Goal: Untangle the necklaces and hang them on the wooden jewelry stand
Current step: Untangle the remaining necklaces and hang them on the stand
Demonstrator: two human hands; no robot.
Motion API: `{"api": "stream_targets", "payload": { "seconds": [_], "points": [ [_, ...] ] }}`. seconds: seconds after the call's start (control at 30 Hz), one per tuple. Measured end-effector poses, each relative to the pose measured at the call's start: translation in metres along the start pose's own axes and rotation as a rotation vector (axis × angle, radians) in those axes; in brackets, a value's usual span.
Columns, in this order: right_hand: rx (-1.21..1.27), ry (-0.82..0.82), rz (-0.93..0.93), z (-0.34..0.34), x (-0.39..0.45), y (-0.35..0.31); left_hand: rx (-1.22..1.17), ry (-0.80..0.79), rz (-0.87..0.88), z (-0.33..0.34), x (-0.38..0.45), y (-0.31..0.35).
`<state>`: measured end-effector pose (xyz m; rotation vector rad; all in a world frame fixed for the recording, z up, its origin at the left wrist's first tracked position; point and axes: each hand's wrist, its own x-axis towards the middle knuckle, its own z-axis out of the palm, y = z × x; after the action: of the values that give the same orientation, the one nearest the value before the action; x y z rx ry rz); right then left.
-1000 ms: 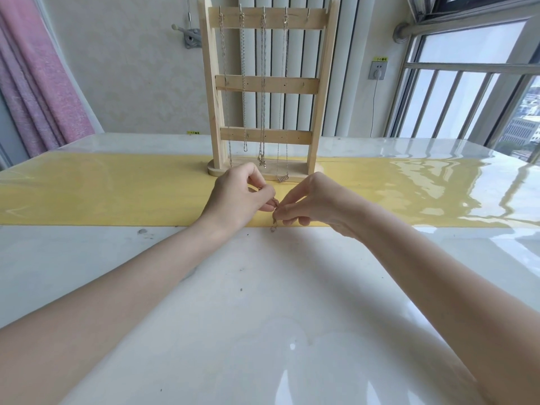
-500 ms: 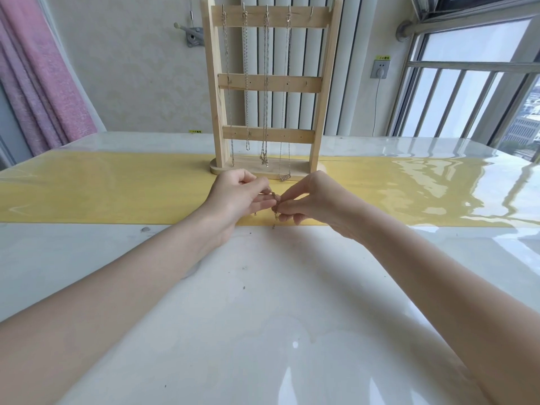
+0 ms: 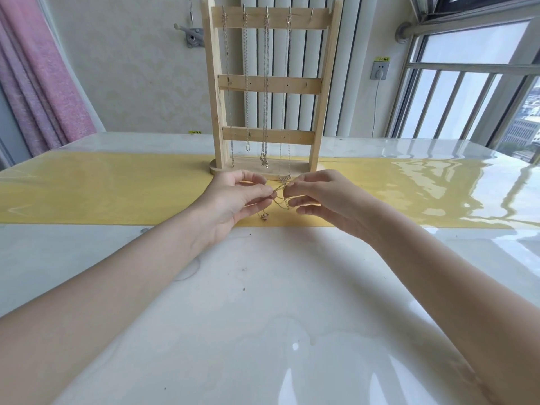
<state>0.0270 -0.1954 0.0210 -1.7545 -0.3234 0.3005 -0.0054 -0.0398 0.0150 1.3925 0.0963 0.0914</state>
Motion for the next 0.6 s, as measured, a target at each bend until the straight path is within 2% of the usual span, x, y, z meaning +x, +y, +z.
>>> {"api": "stream_targets", "payload": {
  "seconds": [0.2, 0.37, 0.6],
  "points": [
    [-0.031, 0.131, -0.084, 0.0002, 0.0029, -0.0001, 0.045, -0.011, 0.004, -0.0013, 0.0000, -0.0030],
    [0.189, 0.059, -0.087, -0.0015, 0.0016, -0.0018, 0.086, -0.022, 0.020, -0.0008, -0.0005, -0.0041],
    [0.214, -0.003, -0.100, -0.0017, 0.0011, -0.0021, 0.246, -0.084, 0.063, 0.0013, -0.0017, -0.0063]
  ]
}}
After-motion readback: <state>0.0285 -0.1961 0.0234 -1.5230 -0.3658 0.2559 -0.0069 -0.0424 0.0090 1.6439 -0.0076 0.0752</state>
